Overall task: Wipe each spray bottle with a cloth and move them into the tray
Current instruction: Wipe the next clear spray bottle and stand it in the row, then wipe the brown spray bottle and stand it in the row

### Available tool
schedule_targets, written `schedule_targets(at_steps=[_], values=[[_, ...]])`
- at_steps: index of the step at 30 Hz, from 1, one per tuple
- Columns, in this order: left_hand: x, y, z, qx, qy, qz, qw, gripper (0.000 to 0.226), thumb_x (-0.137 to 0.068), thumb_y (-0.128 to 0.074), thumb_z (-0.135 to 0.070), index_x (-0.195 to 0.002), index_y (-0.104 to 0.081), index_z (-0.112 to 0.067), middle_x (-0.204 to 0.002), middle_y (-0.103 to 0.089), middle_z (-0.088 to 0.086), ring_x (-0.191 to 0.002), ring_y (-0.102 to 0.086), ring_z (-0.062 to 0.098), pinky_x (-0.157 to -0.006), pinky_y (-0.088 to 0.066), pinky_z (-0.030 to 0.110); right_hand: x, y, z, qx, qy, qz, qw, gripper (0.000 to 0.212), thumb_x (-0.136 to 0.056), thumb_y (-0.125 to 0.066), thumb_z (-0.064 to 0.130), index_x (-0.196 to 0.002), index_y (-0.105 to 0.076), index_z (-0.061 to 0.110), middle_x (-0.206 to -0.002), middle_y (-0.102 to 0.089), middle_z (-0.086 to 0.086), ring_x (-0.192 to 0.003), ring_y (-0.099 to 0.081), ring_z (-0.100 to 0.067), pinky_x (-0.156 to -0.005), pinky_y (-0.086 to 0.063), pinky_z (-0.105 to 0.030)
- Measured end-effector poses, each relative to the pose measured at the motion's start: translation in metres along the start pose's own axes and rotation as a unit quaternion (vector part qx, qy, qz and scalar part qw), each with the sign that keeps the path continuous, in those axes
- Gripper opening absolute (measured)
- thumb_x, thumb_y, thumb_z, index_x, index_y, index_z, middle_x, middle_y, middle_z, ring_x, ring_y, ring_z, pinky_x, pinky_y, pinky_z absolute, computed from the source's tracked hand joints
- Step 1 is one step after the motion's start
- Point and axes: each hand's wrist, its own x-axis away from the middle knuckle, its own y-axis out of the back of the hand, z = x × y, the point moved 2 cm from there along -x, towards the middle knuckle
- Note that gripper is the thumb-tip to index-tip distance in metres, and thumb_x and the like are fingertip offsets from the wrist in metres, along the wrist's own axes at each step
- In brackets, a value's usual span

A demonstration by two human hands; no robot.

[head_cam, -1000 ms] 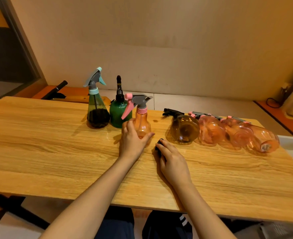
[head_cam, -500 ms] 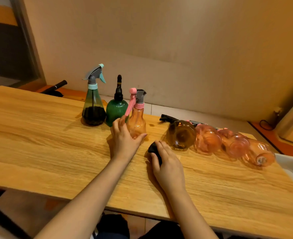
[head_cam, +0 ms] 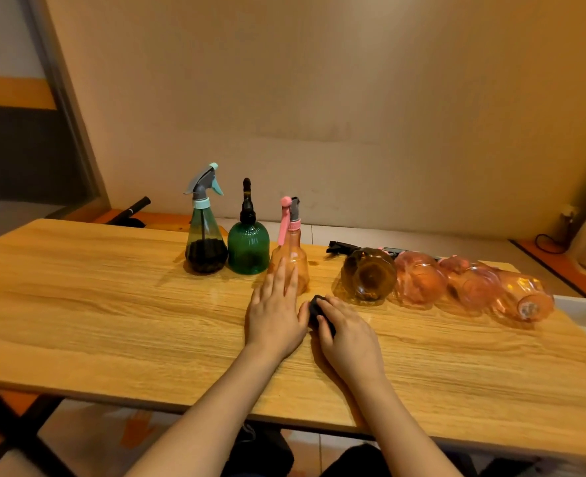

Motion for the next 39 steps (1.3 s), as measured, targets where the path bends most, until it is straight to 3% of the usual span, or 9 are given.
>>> schedule_targets(at_steps=[8, 21, 26, 29, 32, 36, 39], values=[[-0.019, -0.013, 0.007, 0.016, 0.023, 0.032, 0.999, 0.067, -0.099, -0.019, -0.054, -0.150, 0.016, -0.028, -0.157, 0.026, -0.002, -0.148, 0.013, 0.023, -0.120, -0.005, 0.043, 0.000, -0.002, -0.002, 0.003, -0.001, 0.006, 1.000, 0.038, -0.093, -0.050, 0.020, -0.131, -0.053, 0.020, -0.139, -0.047, 0.001, -0.131, -0.041, -0.016, -0.103, -0.036, -0.028], [-0.051, -0.021, 0.007, -0.015, 0.036, 0.041, 0.998, 0.069, -0.098, -0.021, -0.056, -0.151, 0.013, -0.027, -0.158, 0.025, 0.004, -0.147, 0.018, 0.026, -0.118, -0.008, 0.047, 0.012, 0.014, -0.034, 0.017, -0.054, -0.003, 0.998, 0.039, -0.094, -0.049, 0.020, -0.133, -0.051, 0.021, -0.140, -0.047, 0.002, -0.131, -0.040, -0.015, -0.101, -0.036, -0.028], [-0.052, -0.020, 0.004, -0.014, 0.034, 0.039, 0.999, 0.069, -0.098, -0.022, -0.056, -0.153, 0.009, -0.026, -0.160, 0.020, 0.005, -0.147, 0.012, 0.028, -0.118, -0.011, 0.046, 0.017, 0.022, -0.049, 0.031, -0.070, -0.014, 0.997, 0.039, -0.094, -0.048, 0.019, -0.133, -0.051, 0.020, -0.141, -0.046, 0.002, -0.131, -0.040, -0.015, -0.101, -0.035, -0.027], [-0.044, -0.010, -0.012, 0.051, 0.057, 0.002, 0.997, 0.066, -0.099, -0.026, -0.054, -0.154, -0.007, -0.021, -0.161, 0.004, 0.007, -0.147, 0.000, 0.029, -0.117, -0.015, 0.045, 0.017, 0.024, -0.051, 0.024, -0.093, -0.034, 0.995, 0.040, -0.095, -0.049, 0.025, -0.134, -0.049, 0.021, -0.141, -0.046, 0.003, -0.132, -0.038, -0.012, -0.103, -0.033, -0.024], [-0.052, 0.003, -0.047, 0.217, 0.044, -0.017, 0.975, 0.070, -0.095, -0.041, -0.054, -0.152, -0.019, -0.020, -0.159, -0.015, 0.007, -0.145, -0.014, 0.027, -0.114, -0.023, 0.043, 0.015, 0.026, -0.052, 0.006, -0.115, -0.050, 0.992, 0.043, -0.092, -0.054, 0.031, -0.134, -0.049, 0.022, -0.140, -0.046, 0.006, -0.131, -0.038, -0.010, -0.102, -0.032, -0.023], [-0.075, 0.006, -0.084, 0.315, -0.009, 0.042, 0.948, 0.088, -0.083, -0.063, -0.056, -0.152, -0.018, -0.024, -0.157, -0.023, 0.003, -0.143, -0.024, 0.023, -0.112, -0.030, 0.040, 0.017, 0.030, -0.056, -0.065, -0.134, -0.084, 0.985, 0.038, -0.088, -0.062, 0.019, -0.125, -0.059, 0.018, -0.130, -0.056, 0.002, -0.122, -0.049, -0.012, -0.100, -0.035, -0.022], [-0.084, -0.005, -0.091, 0.352, 0.016, 0.084, 0.932, 0.080, -0.084, -0.067, -0.047, -0.149, -0.030, -0.020, -0.151, -0.035, 0.006, -0.136, -0.037, 0.024, -0.105, -0.036, 0.034, 0.020, 0.034, -0.061, -0.148, -0.165, -0.125, 0.967, 0.033, -0.085, -0.065, 0.013, -0.118, -0.064, 0.015, -0.121, -0.063, 0.000, -0.115, -0.055, -0.012, -0.094, -0.037, -0.015]])
